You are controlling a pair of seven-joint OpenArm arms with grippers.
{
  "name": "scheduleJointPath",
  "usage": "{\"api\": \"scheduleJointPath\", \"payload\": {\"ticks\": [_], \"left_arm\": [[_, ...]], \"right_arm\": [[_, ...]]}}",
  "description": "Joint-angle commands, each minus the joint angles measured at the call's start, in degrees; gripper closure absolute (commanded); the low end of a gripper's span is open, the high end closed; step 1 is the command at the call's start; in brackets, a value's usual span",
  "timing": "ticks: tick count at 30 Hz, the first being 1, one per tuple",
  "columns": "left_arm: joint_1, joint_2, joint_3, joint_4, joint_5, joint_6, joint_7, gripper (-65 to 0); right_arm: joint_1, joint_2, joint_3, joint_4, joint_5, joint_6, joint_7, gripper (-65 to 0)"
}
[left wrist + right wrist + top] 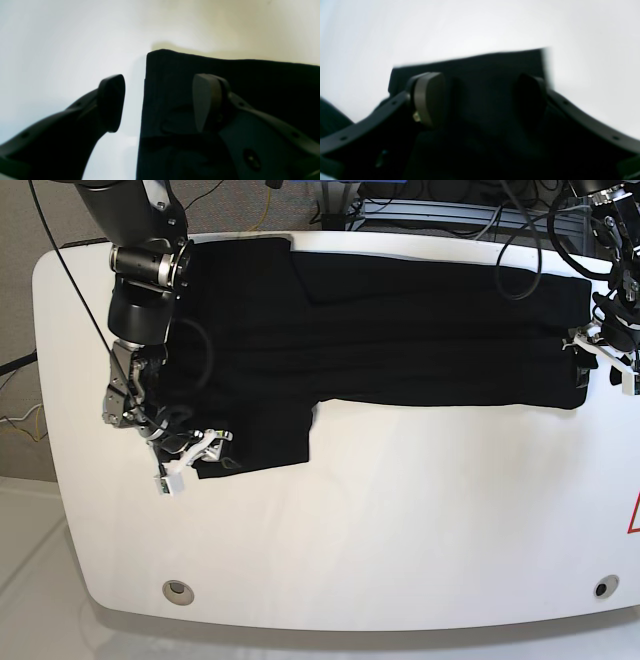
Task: Fold the T-shirt properly
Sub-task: 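Grasp the protruding sleeve edge with the right gripper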
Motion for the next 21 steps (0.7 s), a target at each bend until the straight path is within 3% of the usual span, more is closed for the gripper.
{"api": "scheduleJointPath", "payload": {"ticks": [1,15,19,21], "left_arm": [[-0.3,-1.1,-0.4,1.2,-0.6,0.1,-0.9,-40.1],[-0.3,-1.2,-0.4,1.4,-0.9,0.0,-1.3,-39.9],[-0.4,-1.2,-0.4,1.4,-1.0,0.0,-1.5,-39.8],[-0.4,-1.2,-0.4,1.4,-1.0,-0.1,-1.8,-39.8]], "right_arm": [[1.3,0.5,-0.2,-0.7,-0.6,0.2,1.1,-43.8],[0.0,0.0,-1.4,-1.1,-1.8,0.2,1.6,-43.1],[-0.6,-0.2,-3.2,-0.7,-1.5,0.3,0.7,-38.2],[-0.6,-0.3,-4.1,-0.8,-1.5,0.4,0.2,-32.8]]}}
